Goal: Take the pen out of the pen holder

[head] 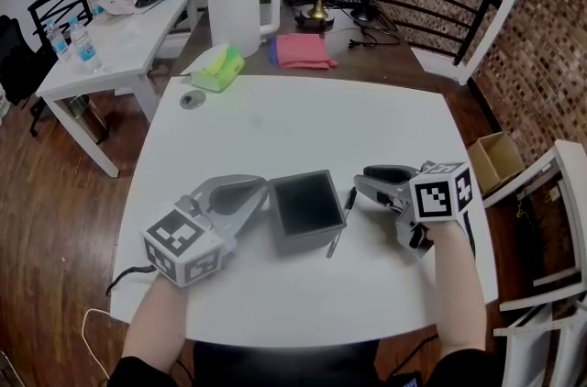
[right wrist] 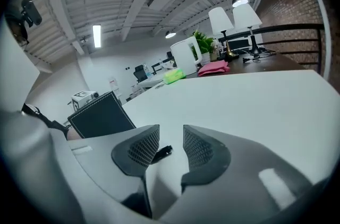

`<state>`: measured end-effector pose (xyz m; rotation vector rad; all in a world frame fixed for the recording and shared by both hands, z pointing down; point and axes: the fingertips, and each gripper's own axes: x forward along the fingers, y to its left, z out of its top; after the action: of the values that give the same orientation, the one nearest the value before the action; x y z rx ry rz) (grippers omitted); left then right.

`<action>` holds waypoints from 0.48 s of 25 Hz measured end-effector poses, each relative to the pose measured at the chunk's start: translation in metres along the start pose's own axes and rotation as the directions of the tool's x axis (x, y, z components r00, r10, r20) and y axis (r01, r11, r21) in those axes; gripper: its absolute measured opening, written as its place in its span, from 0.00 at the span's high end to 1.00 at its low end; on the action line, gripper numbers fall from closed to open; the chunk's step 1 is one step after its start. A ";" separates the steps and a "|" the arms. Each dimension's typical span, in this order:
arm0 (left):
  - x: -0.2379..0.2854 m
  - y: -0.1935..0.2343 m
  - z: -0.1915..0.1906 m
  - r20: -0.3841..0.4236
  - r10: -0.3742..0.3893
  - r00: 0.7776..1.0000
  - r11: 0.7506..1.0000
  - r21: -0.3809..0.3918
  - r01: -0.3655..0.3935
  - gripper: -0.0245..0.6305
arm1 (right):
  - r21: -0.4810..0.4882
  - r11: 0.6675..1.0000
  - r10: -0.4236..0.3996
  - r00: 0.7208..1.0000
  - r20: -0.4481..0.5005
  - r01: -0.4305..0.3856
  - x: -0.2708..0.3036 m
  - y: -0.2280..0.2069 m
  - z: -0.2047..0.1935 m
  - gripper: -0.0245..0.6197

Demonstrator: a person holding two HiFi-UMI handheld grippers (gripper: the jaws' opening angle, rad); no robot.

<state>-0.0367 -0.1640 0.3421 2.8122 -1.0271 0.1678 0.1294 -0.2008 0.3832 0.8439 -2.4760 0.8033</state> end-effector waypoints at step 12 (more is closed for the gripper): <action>0.000 -0.001 0.000 0.000 -0.005 1.000 1.000 0.008 0.005 0.95 | -0.030 0.998 -0.044 0.987 0.155 0.050 -0.018 -0.002 0.005 0.79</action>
<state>-0.0358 -0.1638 0.3417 2.8214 -1.0221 0.1717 0.1428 -0.1979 0.3709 0.9823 -2.5844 0.7023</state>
